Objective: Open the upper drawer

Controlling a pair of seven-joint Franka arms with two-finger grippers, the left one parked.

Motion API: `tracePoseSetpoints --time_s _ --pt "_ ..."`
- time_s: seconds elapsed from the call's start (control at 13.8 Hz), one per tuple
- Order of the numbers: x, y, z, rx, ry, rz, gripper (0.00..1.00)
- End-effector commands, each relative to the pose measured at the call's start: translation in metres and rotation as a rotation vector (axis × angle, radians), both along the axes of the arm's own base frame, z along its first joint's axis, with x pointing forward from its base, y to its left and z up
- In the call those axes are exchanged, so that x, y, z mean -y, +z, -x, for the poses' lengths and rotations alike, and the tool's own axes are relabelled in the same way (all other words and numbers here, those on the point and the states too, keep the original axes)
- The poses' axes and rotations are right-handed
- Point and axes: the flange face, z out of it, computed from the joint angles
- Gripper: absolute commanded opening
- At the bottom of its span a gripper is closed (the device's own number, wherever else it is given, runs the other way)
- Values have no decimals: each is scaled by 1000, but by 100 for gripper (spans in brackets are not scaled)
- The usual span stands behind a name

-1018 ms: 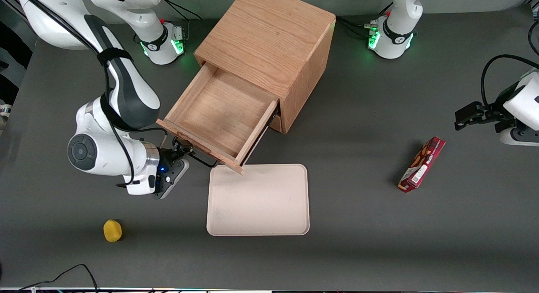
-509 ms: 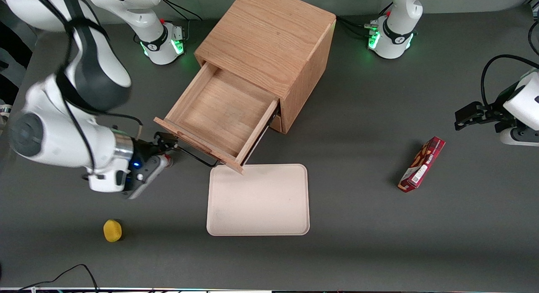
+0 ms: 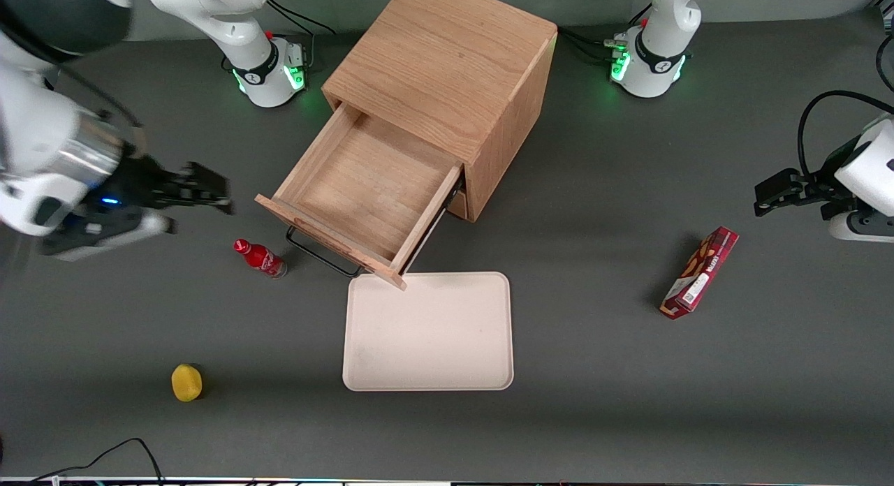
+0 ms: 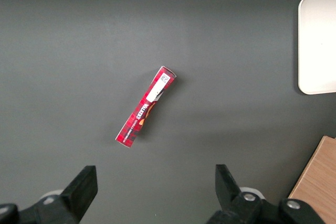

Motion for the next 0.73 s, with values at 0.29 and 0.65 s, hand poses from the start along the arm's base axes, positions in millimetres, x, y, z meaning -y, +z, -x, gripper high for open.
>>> tracePoseSetpoints --time_s 0.29,0.65 --pt "83 -76 73 5 -261 99 100" --pt "78 -61 61 43 -255 116 100"
